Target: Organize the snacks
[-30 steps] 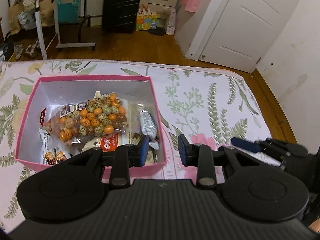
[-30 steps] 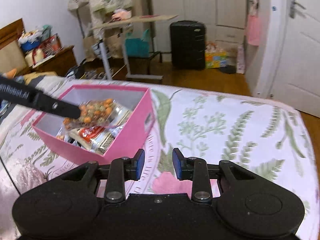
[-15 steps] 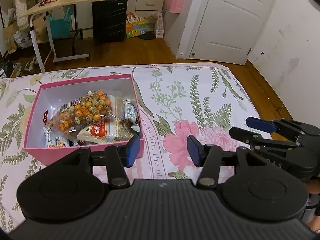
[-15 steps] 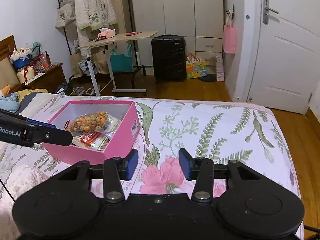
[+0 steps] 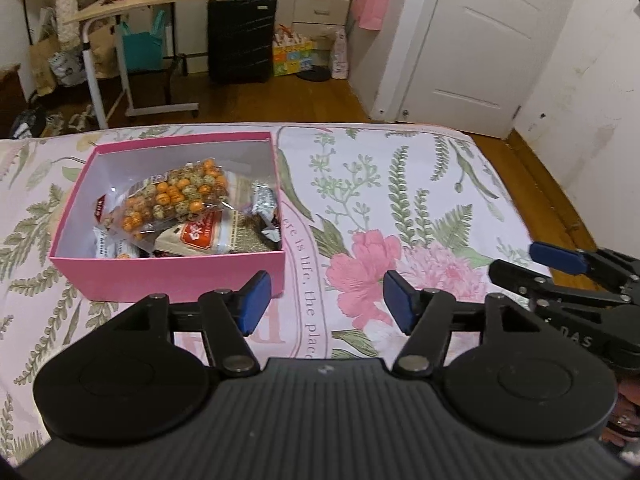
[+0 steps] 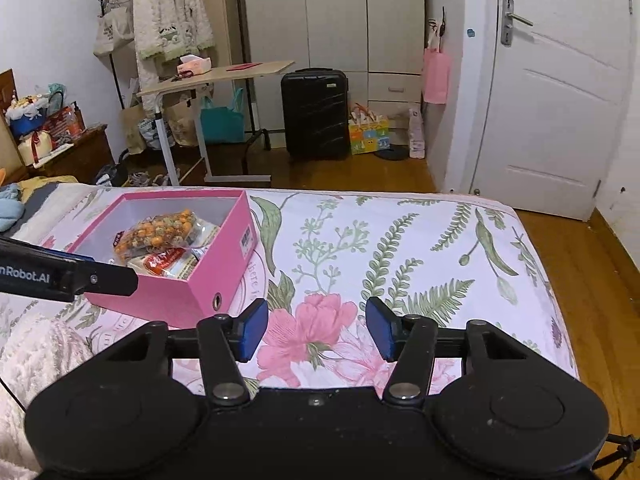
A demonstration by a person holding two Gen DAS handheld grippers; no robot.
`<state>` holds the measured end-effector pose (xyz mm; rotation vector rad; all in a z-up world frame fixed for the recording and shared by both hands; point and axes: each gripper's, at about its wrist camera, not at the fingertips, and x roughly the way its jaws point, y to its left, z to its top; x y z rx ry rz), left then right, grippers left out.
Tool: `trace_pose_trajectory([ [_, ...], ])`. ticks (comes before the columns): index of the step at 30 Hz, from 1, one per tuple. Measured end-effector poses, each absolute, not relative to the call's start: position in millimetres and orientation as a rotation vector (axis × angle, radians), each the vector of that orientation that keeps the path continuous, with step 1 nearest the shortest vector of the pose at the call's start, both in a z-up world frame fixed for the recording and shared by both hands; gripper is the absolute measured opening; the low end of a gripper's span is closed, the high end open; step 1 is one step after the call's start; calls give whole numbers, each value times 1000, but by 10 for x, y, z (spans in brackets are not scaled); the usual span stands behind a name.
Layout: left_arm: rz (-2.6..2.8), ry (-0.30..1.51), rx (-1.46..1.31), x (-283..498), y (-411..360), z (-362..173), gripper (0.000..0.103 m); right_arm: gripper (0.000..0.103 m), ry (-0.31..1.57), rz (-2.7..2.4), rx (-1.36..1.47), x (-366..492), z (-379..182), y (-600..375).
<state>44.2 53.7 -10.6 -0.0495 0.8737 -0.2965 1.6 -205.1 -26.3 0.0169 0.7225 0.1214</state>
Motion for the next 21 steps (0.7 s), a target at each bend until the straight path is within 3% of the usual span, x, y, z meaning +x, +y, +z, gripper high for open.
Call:
trace_pose_trajectory([
  [4,-274,877,-43,425,511,-165,64,66,735,112,9,-5,-288,-2027],
  [11,-204,845,-18,319,513,-233,77,73,751,66,9,-46,-306,-2033],
  [12,-197,843,-18,312,520,-240,81,76,752,62,12,-52,-305,-2044],
  [14,-186,837,-25,293,541,-258,86,93,745,47,15,-71,-297,-2058],
  [21,-125,783,26,224,557,-317,94,94,728,25,7,-147,-306,-2063],
])
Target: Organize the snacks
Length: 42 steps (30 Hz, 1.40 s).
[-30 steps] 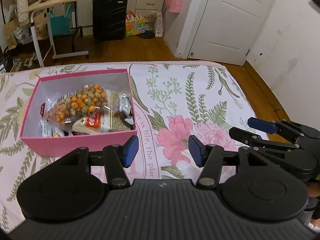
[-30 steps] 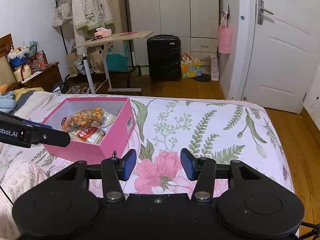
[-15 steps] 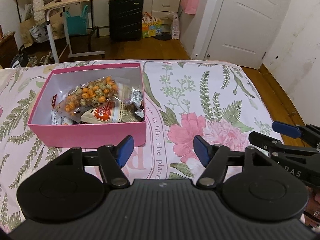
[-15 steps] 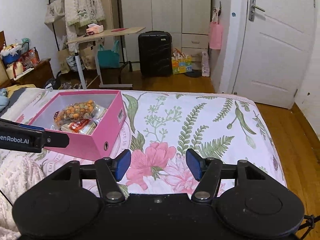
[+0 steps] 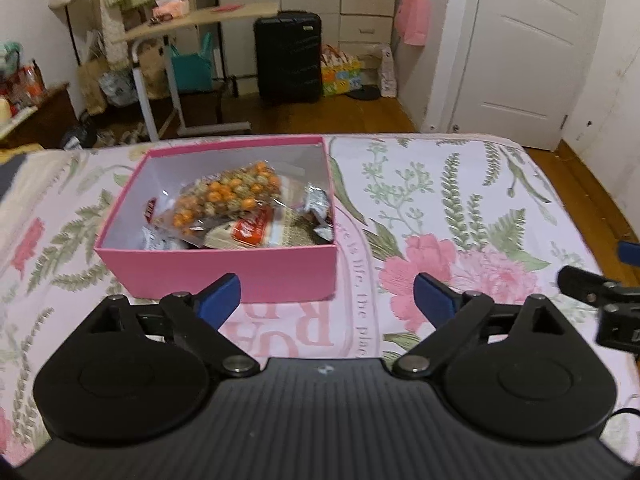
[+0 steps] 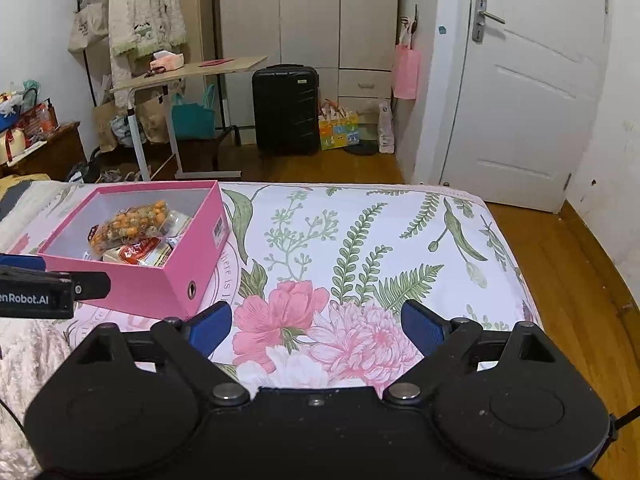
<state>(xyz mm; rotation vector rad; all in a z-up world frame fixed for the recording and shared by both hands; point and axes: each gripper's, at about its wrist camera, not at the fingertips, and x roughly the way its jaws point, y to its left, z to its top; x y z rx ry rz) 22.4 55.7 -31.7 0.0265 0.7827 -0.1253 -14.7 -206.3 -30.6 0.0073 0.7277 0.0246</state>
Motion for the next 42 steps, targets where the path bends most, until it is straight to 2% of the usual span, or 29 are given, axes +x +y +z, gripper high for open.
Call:
trace_pose_trajectory([
  [10,-84,771,4,167,610,-299,95,100,674,-57,-75,-232,-350,-1975],
  [23,-102,752,6,122,599,-284,95,100,688,-62,8,-235,-332,-2024],
  [42,-83,715,15,90,569,-307,95,100,716,-109,-13,-207,-428,-1967],
])
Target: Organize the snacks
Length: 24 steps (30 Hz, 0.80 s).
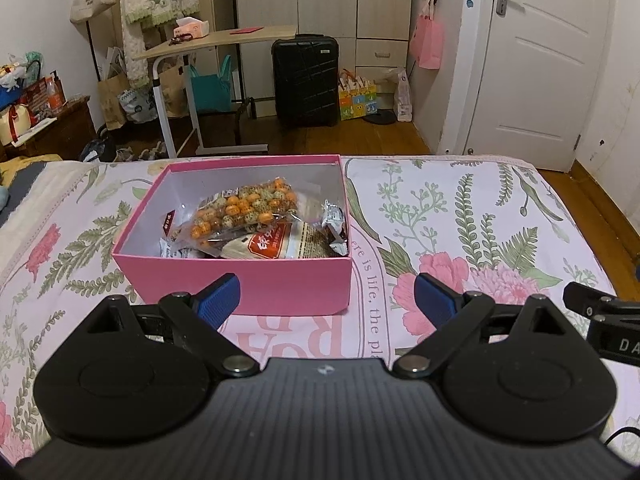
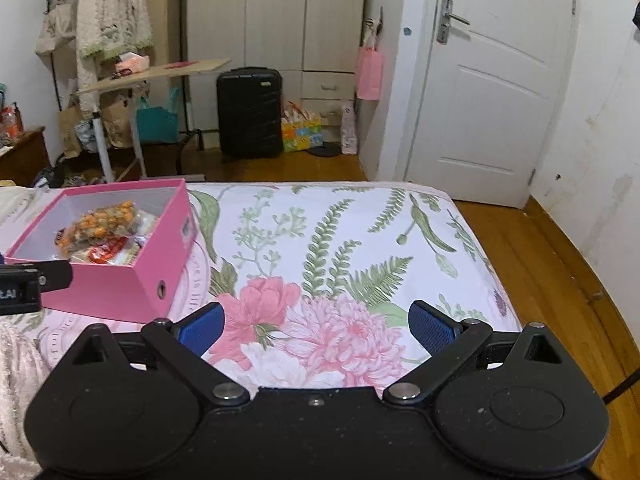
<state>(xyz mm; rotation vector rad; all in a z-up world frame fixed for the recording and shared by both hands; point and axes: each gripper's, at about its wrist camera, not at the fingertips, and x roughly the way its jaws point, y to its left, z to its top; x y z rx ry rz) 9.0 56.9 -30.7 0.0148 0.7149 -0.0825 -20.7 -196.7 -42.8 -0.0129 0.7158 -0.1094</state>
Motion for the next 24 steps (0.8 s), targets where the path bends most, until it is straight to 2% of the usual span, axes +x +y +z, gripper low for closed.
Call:
trace_pose_trajectory([
  [5,-78,715,33,85,553,-324,97,100,724,-111,-11,-208,-437,-1972],
  [24,-48,725,24,111,577,-367,98,100,743,-115,-11,-180,-469,-1977],
])
